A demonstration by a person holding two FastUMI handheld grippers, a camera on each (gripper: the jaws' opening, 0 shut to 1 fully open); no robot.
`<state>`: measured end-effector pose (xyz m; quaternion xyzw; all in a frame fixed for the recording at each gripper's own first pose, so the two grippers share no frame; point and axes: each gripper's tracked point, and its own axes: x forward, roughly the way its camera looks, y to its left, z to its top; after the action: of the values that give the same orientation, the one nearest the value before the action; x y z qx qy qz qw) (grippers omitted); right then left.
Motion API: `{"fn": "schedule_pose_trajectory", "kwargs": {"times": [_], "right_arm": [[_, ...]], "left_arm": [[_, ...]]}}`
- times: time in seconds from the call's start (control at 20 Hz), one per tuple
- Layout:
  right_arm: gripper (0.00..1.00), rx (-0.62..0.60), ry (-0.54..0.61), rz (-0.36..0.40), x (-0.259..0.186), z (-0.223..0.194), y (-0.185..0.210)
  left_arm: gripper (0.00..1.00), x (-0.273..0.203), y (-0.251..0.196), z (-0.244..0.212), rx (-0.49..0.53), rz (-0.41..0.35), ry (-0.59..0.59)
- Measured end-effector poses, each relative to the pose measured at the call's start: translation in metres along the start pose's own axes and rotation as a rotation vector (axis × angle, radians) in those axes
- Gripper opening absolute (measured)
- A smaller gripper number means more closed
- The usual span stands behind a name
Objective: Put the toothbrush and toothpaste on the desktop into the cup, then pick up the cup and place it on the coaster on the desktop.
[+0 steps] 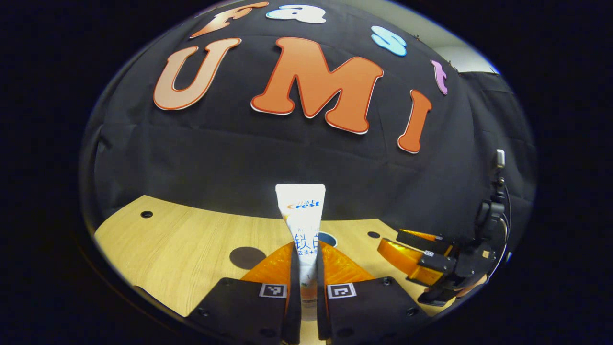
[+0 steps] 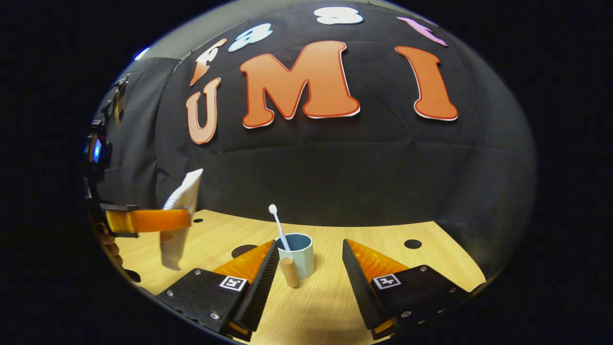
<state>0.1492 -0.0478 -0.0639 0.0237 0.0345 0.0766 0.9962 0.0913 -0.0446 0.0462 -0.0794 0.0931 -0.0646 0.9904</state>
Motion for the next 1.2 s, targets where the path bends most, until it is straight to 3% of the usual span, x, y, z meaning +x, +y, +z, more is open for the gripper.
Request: {"fn": "schedule_pose_trajectory", "kwargs": {"times": [0.2, 0.55, 0.8, 1.0, 1.2], "right_arm": [[0.85, 0.000, -0.067, -0.021, -0.032, 0.022, -0.009], [0.86, 0.024, -0.086, -0.052, -0.081, 0.027, -0.022], [0.86, 0.035, -0.133, -0.080, -0.095, 0.041, -0.031], [0.86, 0.046, -0.130, -0.058, -0.101, 0.036, -0.029], [0.86, 0.039, -0.118, -0.083, -0.101, 0.033, -0.036]], "left_arm": [[0.17, 0.027, -0.020, 0.013, -0.027, -0.020, -0.062], [0.17, 0.072, -0.032, 0.028, -0.092, -0.057, -0.153], [0.16, 0.102, -0.025, 0.037, -0.125, -0.058, -0.237], [0.16, 0.126, -0.025, 0.040, -0.125, -0.085, -0.290], [0.17, 0.151, -0.028, 0.029, -0.107, -0.098, -0.292]]}}
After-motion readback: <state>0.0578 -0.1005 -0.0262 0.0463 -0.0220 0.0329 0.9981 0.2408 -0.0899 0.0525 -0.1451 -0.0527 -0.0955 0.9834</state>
